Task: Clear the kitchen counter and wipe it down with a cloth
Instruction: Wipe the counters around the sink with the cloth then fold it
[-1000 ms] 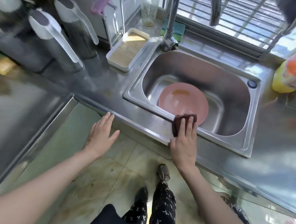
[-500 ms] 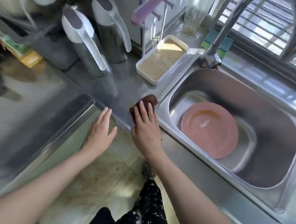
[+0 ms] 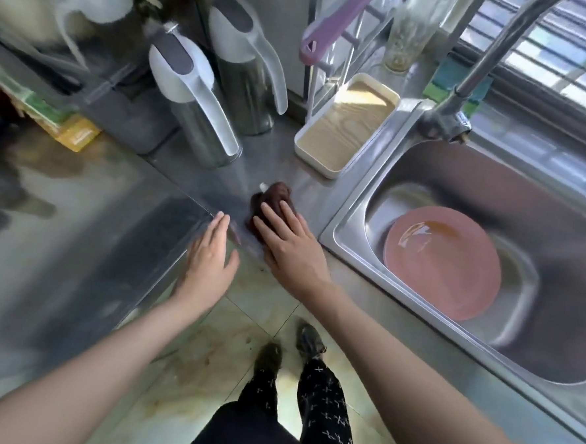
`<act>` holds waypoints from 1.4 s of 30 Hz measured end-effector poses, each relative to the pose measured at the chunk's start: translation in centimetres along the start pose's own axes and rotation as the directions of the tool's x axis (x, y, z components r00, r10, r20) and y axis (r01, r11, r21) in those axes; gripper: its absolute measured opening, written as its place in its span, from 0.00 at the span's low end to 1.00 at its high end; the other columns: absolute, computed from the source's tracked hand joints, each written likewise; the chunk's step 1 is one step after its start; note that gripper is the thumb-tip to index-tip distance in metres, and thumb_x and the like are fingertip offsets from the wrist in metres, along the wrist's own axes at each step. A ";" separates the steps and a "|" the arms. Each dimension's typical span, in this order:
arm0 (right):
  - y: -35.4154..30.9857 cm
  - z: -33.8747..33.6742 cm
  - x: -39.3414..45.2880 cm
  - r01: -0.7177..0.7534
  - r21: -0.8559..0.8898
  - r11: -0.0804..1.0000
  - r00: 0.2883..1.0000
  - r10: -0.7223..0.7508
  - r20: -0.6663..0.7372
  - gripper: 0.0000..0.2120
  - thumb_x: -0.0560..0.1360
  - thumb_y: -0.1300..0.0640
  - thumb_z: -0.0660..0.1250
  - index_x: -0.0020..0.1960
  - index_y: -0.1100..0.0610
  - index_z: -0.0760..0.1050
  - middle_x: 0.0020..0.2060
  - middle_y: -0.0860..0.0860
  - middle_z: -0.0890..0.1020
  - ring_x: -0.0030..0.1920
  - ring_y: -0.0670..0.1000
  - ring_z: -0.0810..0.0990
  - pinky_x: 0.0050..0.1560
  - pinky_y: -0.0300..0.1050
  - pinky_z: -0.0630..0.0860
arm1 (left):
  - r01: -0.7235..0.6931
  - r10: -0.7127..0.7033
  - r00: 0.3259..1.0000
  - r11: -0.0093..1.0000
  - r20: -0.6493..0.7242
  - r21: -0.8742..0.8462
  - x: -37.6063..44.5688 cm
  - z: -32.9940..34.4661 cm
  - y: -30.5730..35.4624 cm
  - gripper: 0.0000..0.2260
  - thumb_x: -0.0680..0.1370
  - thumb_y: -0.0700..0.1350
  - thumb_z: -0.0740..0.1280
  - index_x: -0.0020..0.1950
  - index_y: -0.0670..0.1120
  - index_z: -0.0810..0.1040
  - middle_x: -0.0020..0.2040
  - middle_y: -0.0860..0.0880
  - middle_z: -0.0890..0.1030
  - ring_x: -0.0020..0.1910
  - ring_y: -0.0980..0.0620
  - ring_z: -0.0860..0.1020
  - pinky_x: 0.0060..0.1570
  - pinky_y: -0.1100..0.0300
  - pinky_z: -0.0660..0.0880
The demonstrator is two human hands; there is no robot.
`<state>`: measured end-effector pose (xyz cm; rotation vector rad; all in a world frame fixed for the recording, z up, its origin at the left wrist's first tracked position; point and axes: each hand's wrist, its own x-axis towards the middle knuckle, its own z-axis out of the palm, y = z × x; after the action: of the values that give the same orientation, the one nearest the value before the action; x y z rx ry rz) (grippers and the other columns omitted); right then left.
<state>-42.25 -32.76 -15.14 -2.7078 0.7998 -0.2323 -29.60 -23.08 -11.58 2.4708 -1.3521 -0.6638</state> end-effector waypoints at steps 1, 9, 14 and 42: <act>-0.3 0.0 -1.2 -0.012 0.001 1.000 1.000 0.012 0.008 0.25 0.68 0.57 0.71 0.65 0.56 0.74 0.67 0.53 0.73 0.68 0.61 0.70 0.65 0.58 0.67 | -0.028 0.028 1.000 1.000 0.009 0.007 -0.1 0.0 0.0 0.27 0.76 0.39 0.61 0.73 0.39 0.55 0.75 0.43 0.57 0.74 0.45 0.57 0.72 0.53 0.54; 0.7 -1.3 -11.8 -0.223 0.048 0.974 0.963 0.228 -0.146 0.23 0.65 0.66 0.73 0.60 0.56 0.78 0.63 0.52 0.77 0.65 0.59 0.73 0.61 0.55 0.74 | -0.201 0.196 0.975 0.978 0.106 0.046 -0.7 0.3 2.3 0.26 0.78 0.42 0.57 0.75 0.43 0.51 0.77 0.47 0.52 0.76 0.50 0.52 0.74 0.55 0.49; 2.3 -3.3 -18.7 -0.370 0.016 0.929 0.916 0.368 -0.163 0.22 0.66 0.66 0.73 0.59 0.57 0.78 0.62 0.52 0.78 0.65 0.58 0.74 0.65 0.52 0.71 | -0.351 0.337 0.924 0.935 0.184 0.048 -1.5 0.9 5.9 0.26 0.79 0.42 0.57 0.74 0.42 0.51 0.77 0.46 0.52 0.76 0.50 0.51 0.74 0.55 0.48; 24.9 -22.8 -32.6 -0.606 0.762 0.230 0.161 0.973 -0.165 0.22 0.73 0.70 0.59 0.57 0.48 0.76 0.51 0.52 0.81 0.45 0.44 0.77 0.47 0.36 0.72 | -0.648 0.602 0.719 0.761 0.347 0.023 2.2 11.1 38.0 0.24 0.72 0.35 0.62 0.68 0.37 0.67 0.70 0.37 0.67 0.70 0.41 0.65 0.70 0.51 0.61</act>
<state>-87.35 -40.21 -4.28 -1.1718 1.9738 -0.9529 -61.82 -45.42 -5.78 1.8164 -2.2803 -0.8264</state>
